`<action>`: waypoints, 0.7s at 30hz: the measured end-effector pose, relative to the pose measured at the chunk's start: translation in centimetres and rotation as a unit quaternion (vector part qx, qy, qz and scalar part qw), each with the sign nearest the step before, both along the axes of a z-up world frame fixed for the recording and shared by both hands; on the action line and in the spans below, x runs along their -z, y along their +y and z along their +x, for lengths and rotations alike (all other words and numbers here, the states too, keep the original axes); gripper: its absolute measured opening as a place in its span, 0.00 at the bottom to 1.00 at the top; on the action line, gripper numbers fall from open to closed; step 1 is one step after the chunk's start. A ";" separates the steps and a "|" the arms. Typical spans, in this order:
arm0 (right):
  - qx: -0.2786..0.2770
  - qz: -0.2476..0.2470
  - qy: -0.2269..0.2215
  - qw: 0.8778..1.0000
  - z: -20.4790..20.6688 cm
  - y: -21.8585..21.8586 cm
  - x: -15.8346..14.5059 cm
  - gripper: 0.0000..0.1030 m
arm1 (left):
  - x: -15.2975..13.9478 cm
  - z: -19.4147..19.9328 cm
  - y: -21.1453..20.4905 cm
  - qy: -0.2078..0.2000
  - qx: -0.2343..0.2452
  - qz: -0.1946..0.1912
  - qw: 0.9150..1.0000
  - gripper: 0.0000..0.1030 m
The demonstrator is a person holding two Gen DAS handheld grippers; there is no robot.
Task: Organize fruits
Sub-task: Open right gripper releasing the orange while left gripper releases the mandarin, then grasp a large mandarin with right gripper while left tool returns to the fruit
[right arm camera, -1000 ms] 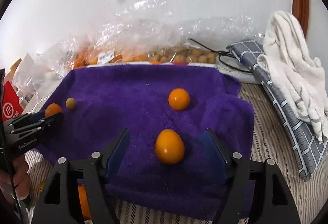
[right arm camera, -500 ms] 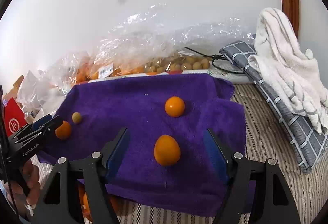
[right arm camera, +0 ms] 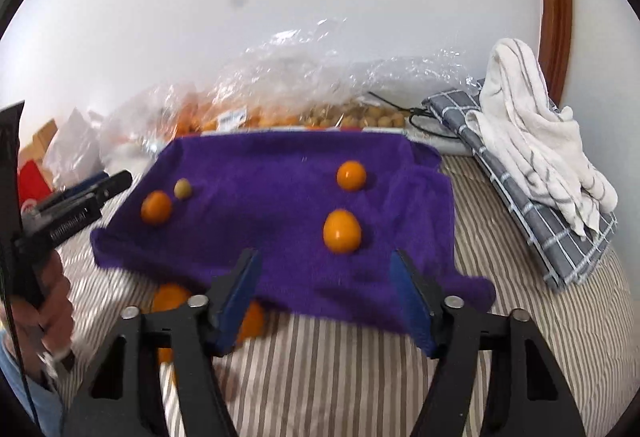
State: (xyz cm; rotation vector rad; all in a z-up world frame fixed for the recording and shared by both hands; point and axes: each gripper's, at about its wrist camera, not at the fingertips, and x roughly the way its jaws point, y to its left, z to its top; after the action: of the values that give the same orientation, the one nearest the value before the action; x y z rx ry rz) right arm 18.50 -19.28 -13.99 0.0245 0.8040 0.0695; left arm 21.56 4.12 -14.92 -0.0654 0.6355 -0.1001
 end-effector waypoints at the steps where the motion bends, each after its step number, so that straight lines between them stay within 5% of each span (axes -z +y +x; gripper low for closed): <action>1: -0.003 0.001 0.003 1.000 -0.5 0.1 0.1 0.62 | 0.3 -0.9 0.7 0.013 0.006 -0.013 1.000 0.46; 11: -0.048 0.027 0.035 0.998 -2.1 2.2 2.5 0.56 | 3.3 -6.9 4.1 0.057 0.013 -0.024 0.998 0.47; 21: -0.067 0.069 0.084 0.992 0.4 3.8 4.3 0.56 | 5.4 -6.9 4.5 0.106 0.031 -0.079 0.991 0.48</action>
State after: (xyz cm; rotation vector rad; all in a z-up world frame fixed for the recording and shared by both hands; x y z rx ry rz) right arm 18.91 -15.46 -18.27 0.1088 0.9677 0.2530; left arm 14.68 8.67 -20.32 -0.2118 0.8424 -0.2053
